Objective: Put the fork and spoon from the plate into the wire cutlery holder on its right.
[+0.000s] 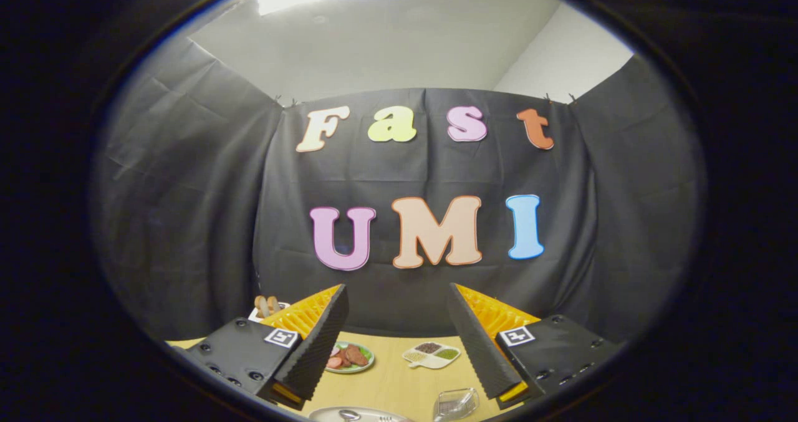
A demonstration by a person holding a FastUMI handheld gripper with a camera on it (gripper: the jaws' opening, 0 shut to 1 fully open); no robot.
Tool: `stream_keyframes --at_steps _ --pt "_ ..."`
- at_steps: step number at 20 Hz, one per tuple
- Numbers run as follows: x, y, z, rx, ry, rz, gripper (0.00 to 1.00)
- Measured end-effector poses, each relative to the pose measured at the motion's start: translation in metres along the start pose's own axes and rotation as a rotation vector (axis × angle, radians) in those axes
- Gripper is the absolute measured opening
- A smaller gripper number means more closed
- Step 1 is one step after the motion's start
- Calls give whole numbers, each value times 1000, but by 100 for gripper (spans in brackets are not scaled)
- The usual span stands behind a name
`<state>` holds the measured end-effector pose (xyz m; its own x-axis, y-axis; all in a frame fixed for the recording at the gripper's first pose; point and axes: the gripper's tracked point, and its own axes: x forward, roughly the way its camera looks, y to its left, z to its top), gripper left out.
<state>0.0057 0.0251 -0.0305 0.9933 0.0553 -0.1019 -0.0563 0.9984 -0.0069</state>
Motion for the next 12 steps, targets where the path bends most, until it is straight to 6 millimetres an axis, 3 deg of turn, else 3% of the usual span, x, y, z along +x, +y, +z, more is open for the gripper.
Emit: stream_keyframes --at_steps 12 --pt "1 16 -71 -77 195 74 100"
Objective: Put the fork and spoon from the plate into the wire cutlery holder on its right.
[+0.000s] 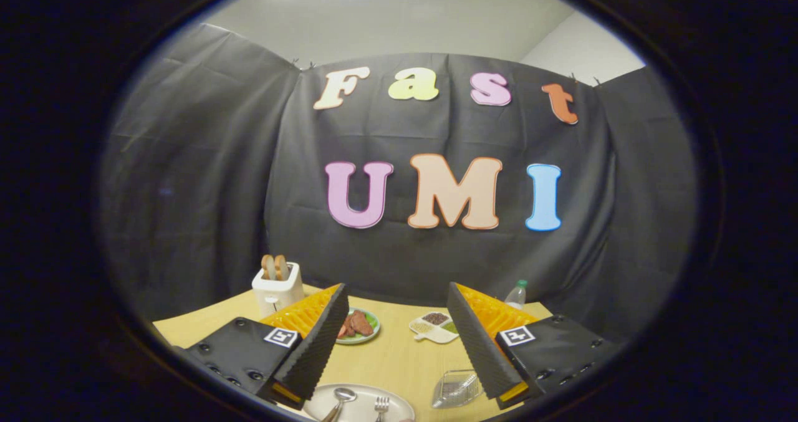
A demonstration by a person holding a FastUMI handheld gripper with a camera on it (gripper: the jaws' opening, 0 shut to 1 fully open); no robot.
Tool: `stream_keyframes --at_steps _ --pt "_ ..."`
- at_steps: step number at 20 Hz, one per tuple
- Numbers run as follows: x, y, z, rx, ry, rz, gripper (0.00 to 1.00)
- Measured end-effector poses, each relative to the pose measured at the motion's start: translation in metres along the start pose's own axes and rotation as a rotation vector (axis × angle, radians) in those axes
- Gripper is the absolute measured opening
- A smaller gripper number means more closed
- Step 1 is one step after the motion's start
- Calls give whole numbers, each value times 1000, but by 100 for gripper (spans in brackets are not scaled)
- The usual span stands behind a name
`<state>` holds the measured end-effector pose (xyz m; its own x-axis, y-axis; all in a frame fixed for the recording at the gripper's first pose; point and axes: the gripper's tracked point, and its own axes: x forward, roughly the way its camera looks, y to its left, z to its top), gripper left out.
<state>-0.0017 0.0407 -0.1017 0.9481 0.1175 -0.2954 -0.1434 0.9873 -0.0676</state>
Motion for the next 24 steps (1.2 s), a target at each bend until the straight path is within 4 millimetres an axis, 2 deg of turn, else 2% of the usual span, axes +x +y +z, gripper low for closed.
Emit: stream_keyframes --at_steps 11,17,24 --pt "1 8 -80 -37 193 33 100" --pt "-5 17 -130 -49 316 64 100" --pt "-10 19 -181 -57 441 72 100"
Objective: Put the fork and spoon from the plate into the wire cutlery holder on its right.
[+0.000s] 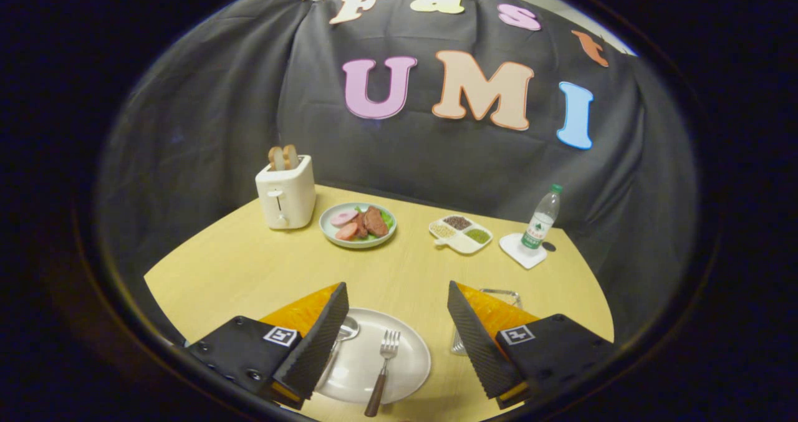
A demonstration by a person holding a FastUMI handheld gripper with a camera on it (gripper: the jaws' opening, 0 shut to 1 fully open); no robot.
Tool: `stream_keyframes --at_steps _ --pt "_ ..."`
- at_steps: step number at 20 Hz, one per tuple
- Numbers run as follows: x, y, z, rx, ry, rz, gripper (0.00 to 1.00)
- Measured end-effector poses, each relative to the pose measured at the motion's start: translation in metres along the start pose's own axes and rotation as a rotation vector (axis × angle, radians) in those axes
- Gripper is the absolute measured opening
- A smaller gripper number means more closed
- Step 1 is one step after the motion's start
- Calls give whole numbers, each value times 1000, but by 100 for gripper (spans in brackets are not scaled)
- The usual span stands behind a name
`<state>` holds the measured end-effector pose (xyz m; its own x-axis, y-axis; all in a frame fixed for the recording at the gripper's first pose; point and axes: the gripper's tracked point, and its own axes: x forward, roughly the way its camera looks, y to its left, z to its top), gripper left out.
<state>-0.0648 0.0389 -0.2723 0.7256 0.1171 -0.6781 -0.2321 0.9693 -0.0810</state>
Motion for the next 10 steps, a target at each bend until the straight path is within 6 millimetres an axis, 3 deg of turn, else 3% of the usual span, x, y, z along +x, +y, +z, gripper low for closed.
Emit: stream_keyframes --at_steps 10 --pt "22 5 -67 1 180 20 100"
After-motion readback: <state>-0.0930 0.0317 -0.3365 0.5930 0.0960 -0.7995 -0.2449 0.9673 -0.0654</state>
